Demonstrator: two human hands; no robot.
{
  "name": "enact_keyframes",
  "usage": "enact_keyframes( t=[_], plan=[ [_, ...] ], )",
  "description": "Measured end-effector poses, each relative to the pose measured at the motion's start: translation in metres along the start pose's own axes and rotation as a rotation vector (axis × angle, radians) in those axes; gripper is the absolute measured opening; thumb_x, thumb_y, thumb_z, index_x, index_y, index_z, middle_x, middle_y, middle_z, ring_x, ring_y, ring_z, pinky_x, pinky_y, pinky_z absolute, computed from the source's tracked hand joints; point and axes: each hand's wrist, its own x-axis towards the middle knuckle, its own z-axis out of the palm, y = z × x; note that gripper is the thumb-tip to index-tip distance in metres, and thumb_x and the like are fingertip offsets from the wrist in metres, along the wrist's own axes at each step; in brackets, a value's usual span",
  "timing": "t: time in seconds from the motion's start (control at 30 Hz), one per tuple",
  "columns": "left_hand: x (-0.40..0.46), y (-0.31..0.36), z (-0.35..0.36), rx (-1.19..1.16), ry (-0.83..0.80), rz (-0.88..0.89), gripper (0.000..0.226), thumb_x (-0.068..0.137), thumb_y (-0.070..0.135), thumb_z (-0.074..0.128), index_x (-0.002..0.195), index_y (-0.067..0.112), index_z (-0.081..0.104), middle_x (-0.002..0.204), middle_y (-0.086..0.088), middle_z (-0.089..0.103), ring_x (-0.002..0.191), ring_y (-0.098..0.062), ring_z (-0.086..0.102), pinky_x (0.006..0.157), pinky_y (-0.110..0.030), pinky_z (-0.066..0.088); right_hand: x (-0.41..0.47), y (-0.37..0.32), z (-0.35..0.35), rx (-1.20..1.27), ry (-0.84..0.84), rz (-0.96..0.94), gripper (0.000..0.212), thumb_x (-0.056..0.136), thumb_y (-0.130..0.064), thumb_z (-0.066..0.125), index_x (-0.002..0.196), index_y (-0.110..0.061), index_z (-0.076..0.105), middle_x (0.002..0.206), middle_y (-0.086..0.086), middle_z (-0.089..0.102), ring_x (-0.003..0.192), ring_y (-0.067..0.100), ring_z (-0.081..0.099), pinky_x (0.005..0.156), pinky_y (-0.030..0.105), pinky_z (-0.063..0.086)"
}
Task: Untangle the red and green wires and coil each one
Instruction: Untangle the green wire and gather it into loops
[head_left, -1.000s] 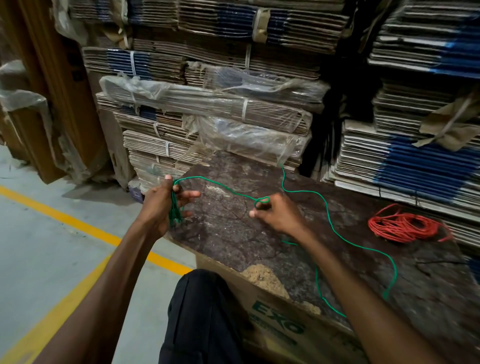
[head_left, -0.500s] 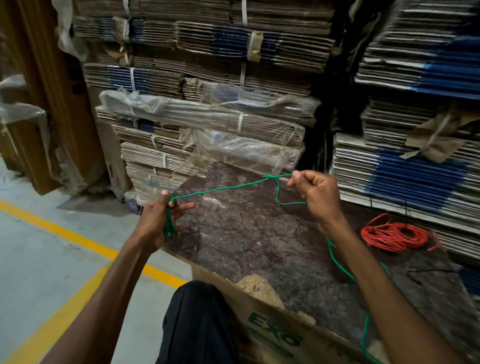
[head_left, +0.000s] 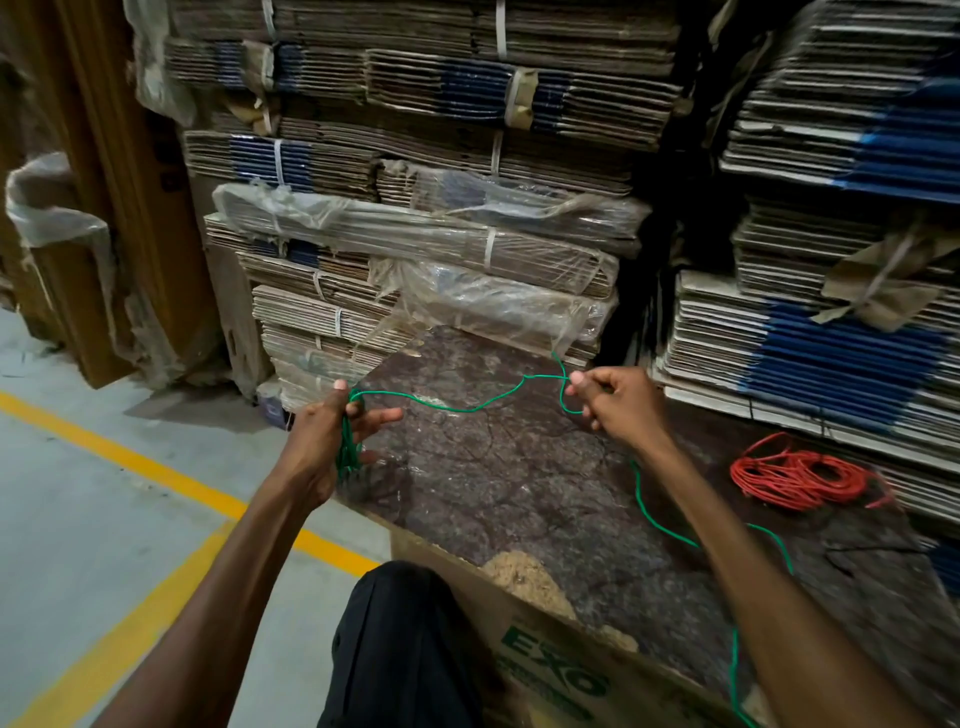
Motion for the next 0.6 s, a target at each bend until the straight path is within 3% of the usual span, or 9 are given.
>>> enact_keyframes(
  t=[0.13,0.2,0.27,0.37,0.43,0.53,0.6],
  plan=[
    [-0.005,-0.004,0.017,0.024,-0.022,0.022,0.045,0.102,0.048,0.035,0.067,0.020,0.042,0.085,-0.016,0.074,0.103,-0.023,0.070,0.079,-0.045,0.047,-0.011,-0.010,0.009,0.282,-0.162,0.051,0.021,0.097,-0.018,0.056,0.084,-0.015,0.071,0.056,-0.003,0.054,0.037,0.003,0.042,0.038,0.015,0.030],
    [-0.005,-0.004,0.023,0.026,-0.026,0.047,0.045,0.102,0.046,0.035,0.067,0.019,0.043,0.084,-0.018,0.074,0.100,-0.023,0.070,0.071,-0.040,0.047,-0.019,-0.020,0.006,0.518,-0.263,0.053,0.017,0.095,-0.019,0.058,0.090,-0.014,0.073,0.056,-0.005,0.052,0.040,0.003,0.035,0.039,0.015,0.021],
    [-0.003,-0.004,0.025,0.039,-0.030,0.057,0.045,0.102,0.045,0.035,0.067,0.019,0.043,0.087,-0.019,0.074,0.101,-0.023,0.070,0.075,-0.041,0.046,-0.027,-0.026,0.000,0.607,-0.424,0.053,0.016,0.089,-0.020,0.061,0.093,-0.011,0.073,0.055,-0.004,0.052,0.041,0.001,0.033,0.038,0.013,0.017],
    [-0.002,-0.001,0.025,0.047,-0.028,0.065,0.045,0.103,0.045,0.032,0.067,0.019,0.042,0.094,-0.020,0.073,0.098,-0.019,0.071,0.087,-0.047,0.044,-0.034,-0.029,-0.010,0.389,-0.685,0.028,0.015,0.079,-0.020,0.070,0.089,-0.010,0.077,0.054,0.001,0.057,0.045,0.004,0.039,0.039,0.013,0.019],
    [0.000,0.002,0.024,0.018,-0.017,0.068,0.046,0.104,0.044,0.031,0.066,0.020,0.042,0.091,-0.017,0.074,0.095,-0.015,0.072,0.086,-0.047,0.046,-0.033,-0.026,-0.016,0.152,-0.761,0.024,0.013,0.080,-0.015,0.075,0.088,-0.005,0.077,0.052,0.002,0.060,0.041,0.003,0.038,0.040,0.014,0.022],
    [0.007,0.005,0.017,-0.021,-0.004,0.050,0.045,0.102,0.049,0.032,0.066,0.023,0.041,0.092,-0.011,0.076,0.105,-0.019,0.068,0.086,-0.051,0.047,-0.027,-0.020,-0.019,-0.123,-0.722,0.004,0.003,0.078,-0.009,0.078,0.076,-0.008,0.077,0.050,0.002,0.061,0.041,0.002,0.046,0.044,0.013,0.031],
    [0.014,0.008,0.010,-0.075,0.018,0.054,0.045,0.102,0.051,0.032,0.067,0.024,0.042,0.093,-0.011,0.076,0.107,-0.021,0.067,0.089,-0.054,0.046,-0.020,-0.010,-0.022,-0.250,-0.626,0.023,0.020,0.074,-0.011,0.080,0.058,-0.020,0.074,0.050,0.005,0.062,0.043,0.007,0.049,0.050,0.018,0.034]
  ],
)
